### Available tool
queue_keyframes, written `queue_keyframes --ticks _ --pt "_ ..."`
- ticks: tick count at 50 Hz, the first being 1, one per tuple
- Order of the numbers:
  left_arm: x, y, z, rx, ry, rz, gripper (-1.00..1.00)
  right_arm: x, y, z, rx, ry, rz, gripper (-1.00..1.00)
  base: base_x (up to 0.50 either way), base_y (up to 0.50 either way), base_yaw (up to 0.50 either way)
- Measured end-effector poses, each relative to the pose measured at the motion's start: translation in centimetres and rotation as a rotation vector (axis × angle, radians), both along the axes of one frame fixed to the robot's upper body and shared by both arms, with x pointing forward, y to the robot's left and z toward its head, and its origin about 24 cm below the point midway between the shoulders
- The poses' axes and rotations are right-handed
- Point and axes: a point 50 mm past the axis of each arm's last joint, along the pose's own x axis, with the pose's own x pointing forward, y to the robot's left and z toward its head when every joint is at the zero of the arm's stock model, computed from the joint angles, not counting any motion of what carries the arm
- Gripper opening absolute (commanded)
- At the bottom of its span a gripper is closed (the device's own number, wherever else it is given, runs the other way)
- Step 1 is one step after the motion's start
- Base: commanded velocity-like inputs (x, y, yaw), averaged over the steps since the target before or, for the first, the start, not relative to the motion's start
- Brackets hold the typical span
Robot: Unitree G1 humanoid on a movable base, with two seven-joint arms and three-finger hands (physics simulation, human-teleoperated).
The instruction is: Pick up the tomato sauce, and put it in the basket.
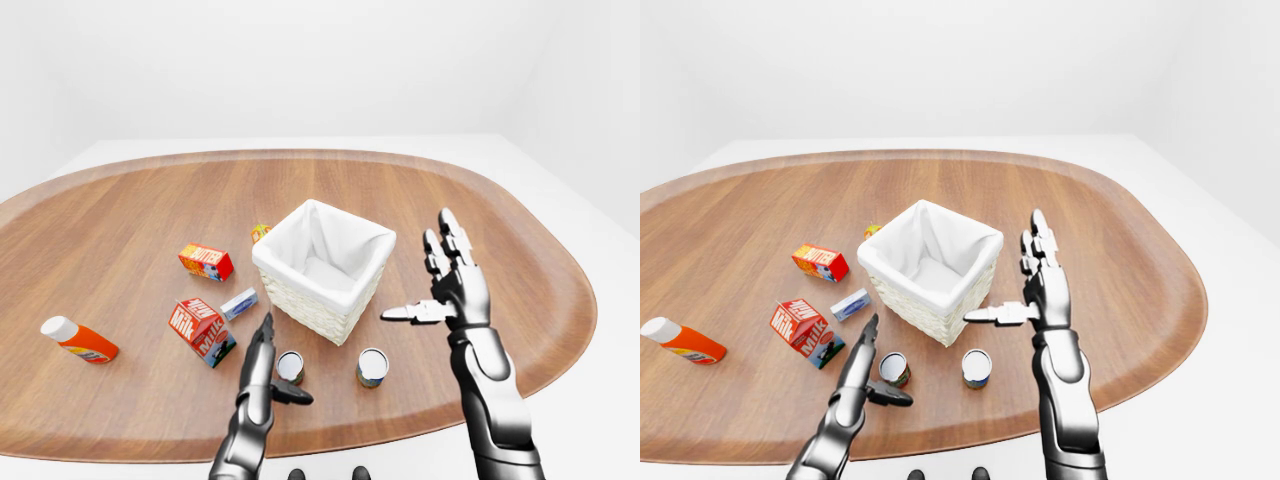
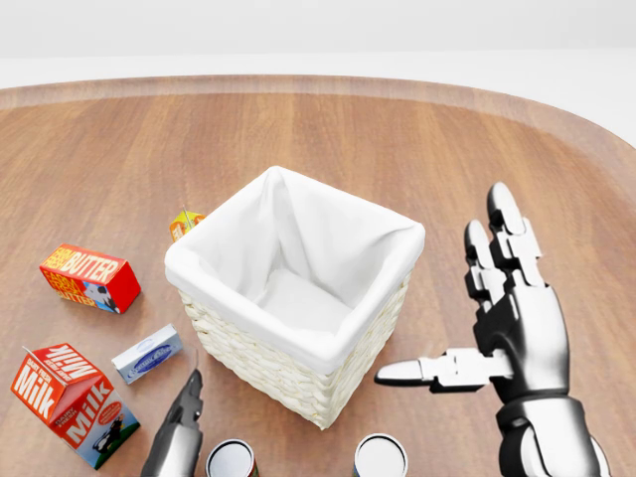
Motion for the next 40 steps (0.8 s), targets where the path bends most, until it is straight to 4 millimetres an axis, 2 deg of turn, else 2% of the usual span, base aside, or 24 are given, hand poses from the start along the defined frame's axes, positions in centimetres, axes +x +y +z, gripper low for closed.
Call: queue_keyframes --ticks 40 --pt "0.56 0.35 -0.60 -0.004 0.014 0.013 1.00 -0.03 0.00 0.08 0.000 -0.003 0.000 1.00 0.00 0.00 0.00"
